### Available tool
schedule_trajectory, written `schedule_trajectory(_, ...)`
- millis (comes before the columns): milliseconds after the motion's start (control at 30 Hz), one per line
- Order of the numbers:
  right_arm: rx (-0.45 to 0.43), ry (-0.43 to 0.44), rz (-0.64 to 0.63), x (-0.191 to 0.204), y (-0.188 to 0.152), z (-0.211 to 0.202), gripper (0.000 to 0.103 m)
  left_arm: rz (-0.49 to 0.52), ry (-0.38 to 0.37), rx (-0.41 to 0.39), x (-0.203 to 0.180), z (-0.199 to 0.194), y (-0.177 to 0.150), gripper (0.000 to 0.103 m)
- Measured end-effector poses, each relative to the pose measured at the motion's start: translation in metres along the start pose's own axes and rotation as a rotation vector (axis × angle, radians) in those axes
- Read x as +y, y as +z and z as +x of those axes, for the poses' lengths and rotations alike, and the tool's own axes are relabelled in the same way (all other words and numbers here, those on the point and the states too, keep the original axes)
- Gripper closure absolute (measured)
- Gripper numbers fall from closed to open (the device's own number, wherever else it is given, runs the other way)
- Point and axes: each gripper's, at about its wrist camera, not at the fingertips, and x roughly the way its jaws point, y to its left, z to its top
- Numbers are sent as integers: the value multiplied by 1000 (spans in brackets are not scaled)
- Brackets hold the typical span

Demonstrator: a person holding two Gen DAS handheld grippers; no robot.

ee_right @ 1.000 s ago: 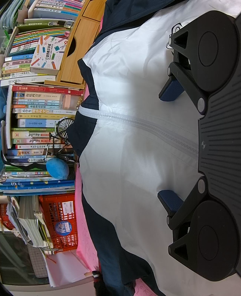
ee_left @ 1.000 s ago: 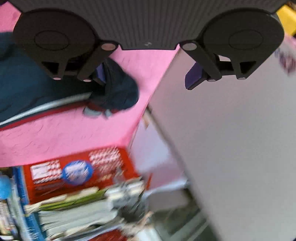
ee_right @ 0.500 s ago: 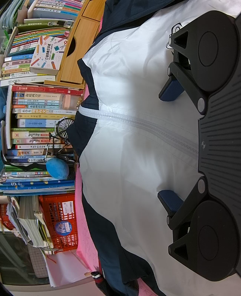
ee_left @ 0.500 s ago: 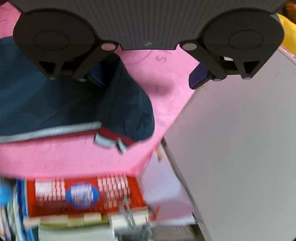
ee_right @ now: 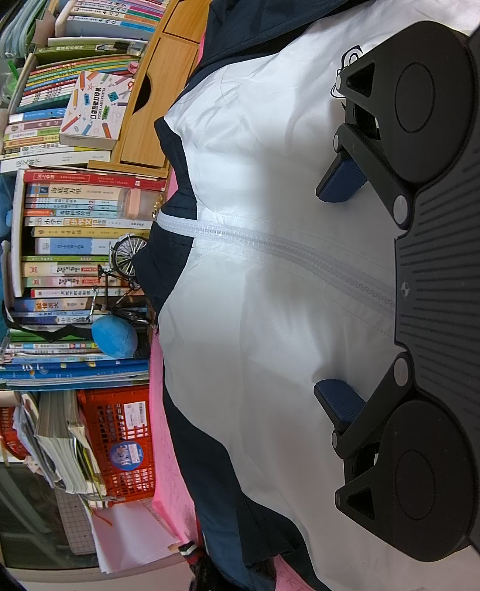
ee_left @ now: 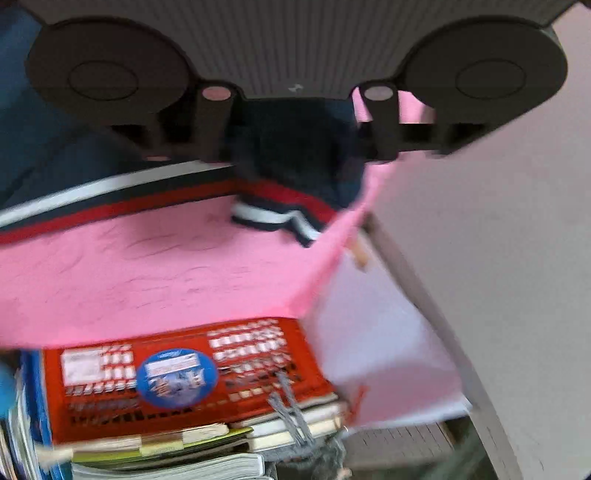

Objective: Fold clothes

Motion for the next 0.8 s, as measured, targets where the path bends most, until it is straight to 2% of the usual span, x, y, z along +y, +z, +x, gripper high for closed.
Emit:
schedule_trajectory(33, 0, 0, 0, 0, 0, 0, 0, -23, -37, 18, 2, -1, 3, 83)
schedule_trajectory(100, 0, 0, 0, 0, 0, 0, 0, -39, -77, -6, 7, -8, 6, 89)
schedule_trajectory(167, 0, 0, -1, 0, 0, 0, 0, -127, -166, -121, 21, -26, 3, 92)
schedule_trajectory(233, 0, 0, -1, 0, 0, 0, 0, -239, -324, -356, 46, -60, -6, 91)
schedule_trajectory(267, 0, 0, -1, 0, 0, 0, 0, -254, -352, -432, 53, -73, -11, 90)
schedule_trajectory(367, 0, 0, -1, 0, 0, 0, 0, -199, -240, -400, 56, -87, -19, 85)
schedule_trajectory(533, 0, 0, -2, 0, 0, 0, 0, -224, 13, -56, 71, -46, -53, 77)
schedule_trajectory(600, 0, 0, -2, 0, 0, 0, 0, -251, 72, 25, 77, -38, -68, 74)
schedule_trajectory(667, 0, 0, -2, 0, 0, 0, 0, -242, 89, 32, 80, -43, -76, 71)
schedule_trajectory(733, 0, 0, -2, 0, 0, 0, 0, -218, 103, 25, 80, -50, -80, 53)
schedule_trajectory(767, 0, 0, -2, 0, 0, 0, 0, -230, 105, 19, 83, -51, -79, 33)
schedule_trajectory(800, 1, 0, -2, 0, 0, 0, 0, -241, 108, 13, 85, -51, -77, 24)
